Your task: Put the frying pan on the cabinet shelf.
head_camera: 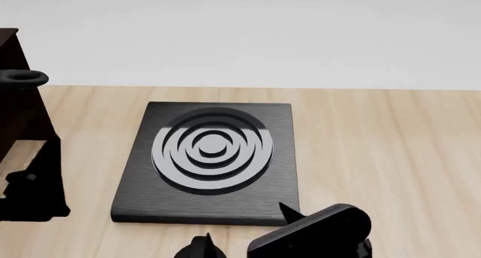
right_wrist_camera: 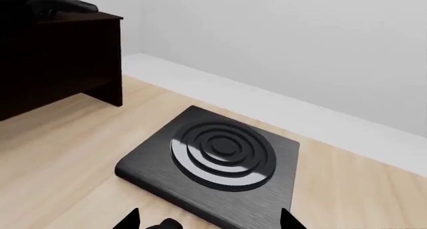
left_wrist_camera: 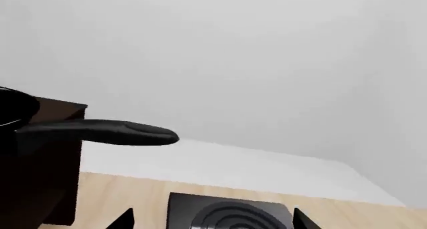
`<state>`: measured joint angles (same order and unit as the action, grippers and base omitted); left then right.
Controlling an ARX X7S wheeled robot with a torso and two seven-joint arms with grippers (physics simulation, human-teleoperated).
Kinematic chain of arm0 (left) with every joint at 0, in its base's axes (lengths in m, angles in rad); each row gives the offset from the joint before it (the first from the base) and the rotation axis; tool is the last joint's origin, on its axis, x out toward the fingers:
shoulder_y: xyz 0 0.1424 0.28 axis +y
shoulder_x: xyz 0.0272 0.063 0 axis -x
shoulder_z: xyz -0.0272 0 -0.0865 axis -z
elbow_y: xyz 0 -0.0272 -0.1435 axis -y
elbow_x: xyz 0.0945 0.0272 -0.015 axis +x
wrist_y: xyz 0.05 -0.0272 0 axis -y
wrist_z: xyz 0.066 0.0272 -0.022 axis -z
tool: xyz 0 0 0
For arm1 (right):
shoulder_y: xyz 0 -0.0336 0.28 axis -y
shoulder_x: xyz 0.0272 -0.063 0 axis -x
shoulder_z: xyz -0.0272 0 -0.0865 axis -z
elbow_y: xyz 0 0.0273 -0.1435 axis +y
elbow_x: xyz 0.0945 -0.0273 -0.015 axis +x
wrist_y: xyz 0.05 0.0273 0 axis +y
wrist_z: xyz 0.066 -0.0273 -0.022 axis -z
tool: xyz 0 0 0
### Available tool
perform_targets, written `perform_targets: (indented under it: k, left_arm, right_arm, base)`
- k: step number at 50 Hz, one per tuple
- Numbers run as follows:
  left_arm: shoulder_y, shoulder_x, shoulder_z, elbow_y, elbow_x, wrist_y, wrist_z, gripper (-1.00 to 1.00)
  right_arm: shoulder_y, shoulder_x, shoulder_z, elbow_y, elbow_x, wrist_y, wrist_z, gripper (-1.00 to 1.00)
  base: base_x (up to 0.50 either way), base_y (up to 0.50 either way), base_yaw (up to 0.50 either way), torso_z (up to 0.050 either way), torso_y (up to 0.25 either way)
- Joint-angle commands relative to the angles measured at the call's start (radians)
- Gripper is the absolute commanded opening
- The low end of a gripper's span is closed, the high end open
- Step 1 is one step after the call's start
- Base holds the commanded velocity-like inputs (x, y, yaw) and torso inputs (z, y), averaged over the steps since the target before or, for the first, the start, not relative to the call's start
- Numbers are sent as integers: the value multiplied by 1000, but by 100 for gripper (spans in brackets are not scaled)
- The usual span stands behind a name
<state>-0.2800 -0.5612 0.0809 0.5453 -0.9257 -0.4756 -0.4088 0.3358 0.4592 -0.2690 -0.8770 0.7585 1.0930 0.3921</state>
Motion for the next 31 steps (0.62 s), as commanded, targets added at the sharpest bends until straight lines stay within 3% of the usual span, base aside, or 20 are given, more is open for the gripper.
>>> perform_targets:
  k: [1,14,31]
  left_arm:
    - [22,-8,130,28,294,38,-2,100]
    - [31,3,264,18,486,41,-40,100]
    - [59,10,271,44,479,26,-65,100]
  right_arm:
    - [-8,1,3,9,1,-17,3,100]
    - [-59,-29,46,69,-19,-120,1,100]
    - [-90,-25,96,109,-87,-173,68,100]
  base:
    - [0,0,0,0,0]
    - [0,0,0,0,0]
    - [0,0,0,0,0]
